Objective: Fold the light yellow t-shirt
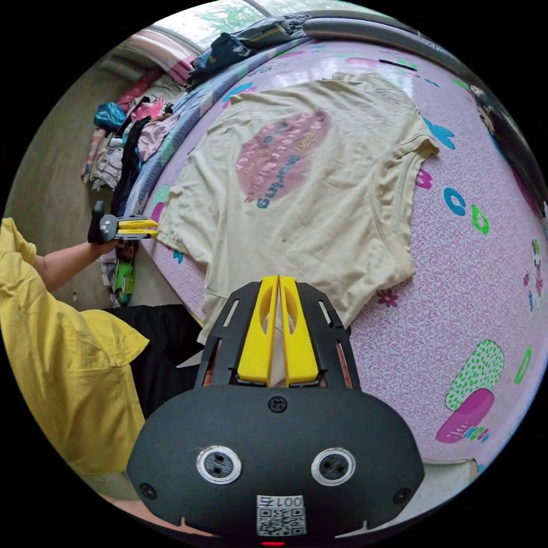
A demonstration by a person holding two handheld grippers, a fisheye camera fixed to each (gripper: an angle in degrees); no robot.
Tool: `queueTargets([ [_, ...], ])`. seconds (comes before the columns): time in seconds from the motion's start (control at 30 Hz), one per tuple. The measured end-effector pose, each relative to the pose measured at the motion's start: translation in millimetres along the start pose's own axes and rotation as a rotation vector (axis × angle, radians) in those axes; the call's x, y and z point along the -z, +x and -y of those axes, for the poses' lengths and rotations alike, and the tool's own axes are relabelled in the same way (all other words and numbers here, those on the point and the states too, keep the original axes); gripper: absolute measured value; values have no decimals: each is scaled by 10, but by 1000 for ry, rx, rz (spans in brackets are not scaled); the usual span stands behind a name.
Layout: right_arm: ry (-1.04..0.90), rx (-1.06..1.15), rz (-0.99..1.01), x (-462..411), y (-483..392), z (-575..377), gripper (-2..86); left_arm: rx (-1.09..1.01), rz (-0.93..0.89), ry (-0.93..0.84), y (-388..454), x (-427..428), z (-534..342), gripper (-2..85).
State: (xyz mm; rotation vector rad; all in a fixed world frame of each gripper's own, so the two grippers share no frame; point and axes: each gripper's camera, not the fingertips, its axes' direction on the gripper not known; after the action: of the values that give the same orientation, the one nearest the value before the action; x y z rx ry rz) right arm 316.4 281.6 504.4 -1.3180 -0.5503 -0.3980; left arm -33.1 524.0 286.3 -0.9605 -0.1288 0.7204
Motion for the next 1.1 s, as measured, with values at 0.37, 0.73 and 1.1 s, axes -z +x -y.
queueTargets([
  [0.37,-100,216,97,-80,-703,254,0,-16,90,139,67,334,-53,-12],
  [0.73,-225,253,60,-191,-921,312,0,-88,139,11,257,-9,-233,-13],
  [1.1,-151,168,246,89,-954,521,0,-93,110,-79,1,-609,-88,-13],
])
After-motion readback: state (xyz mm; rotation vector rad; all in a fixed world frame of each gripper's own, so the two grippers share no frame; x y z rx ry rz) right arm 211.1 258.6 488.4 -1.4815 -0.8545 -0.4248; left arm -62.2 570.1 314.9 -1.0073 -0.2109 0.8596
